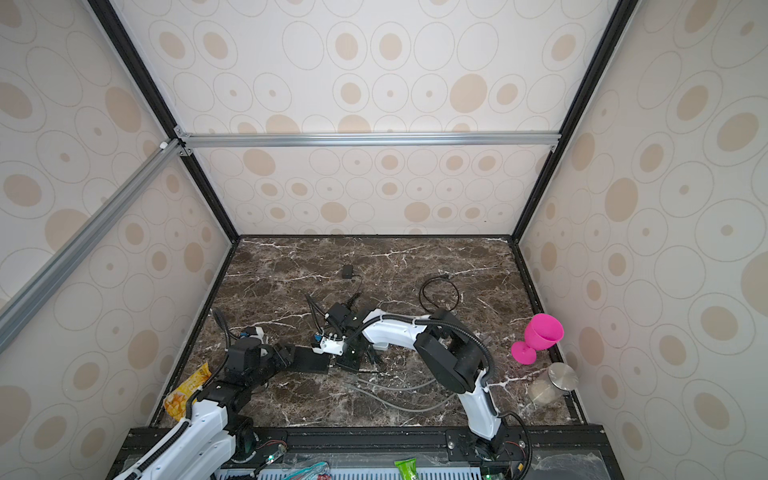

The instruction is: Insert the plug into the switch port

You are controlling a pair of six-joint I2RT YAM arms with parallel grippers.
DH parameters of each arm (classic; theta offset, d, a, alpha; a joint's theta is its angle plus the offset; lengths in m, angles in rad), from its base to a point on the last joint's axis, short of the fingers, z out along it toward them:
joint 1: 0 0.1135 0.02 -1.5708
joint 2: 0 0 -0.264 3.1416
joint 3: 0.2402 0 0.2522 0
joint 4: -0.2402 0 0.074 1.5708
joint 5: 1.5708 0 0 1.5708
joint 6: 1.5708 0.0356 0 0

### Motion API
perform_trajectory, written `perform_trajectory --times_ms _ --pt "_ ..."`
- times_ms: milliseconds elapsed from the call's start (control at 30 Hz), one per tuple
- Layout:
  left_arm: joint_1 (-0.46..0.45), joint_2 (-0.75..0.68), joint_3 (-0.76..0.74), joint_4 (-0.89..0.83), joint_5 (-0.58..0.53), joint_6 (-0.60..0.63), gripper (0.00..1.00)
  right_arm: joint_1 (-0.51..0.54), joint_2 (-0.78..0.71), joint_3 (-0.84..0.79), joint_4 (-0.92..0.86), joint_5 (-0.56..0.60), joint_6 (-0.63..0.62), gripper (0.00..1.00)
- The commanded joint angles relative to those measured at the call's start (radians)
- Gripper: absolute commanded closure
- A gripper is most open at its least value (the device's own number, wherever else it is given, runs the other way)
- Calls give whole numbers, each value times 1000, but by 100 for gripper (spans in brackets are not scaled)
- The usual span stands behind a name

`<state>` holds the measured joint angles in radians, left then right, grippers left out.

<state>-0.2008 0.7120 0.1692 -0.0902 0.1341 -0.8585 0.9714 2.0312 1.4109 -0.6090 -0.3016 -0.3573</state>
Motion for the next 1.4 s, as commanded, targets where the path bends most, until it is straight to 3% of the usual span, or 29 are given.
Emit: perform_trajectory --times_ms 0,1367 --pt "6 -6 6 17 8 14 42 10 23 32 -30 0 -19 100" --pt "7 -5 3 24 19 14 42 23 60 105 -21 74 36 100"
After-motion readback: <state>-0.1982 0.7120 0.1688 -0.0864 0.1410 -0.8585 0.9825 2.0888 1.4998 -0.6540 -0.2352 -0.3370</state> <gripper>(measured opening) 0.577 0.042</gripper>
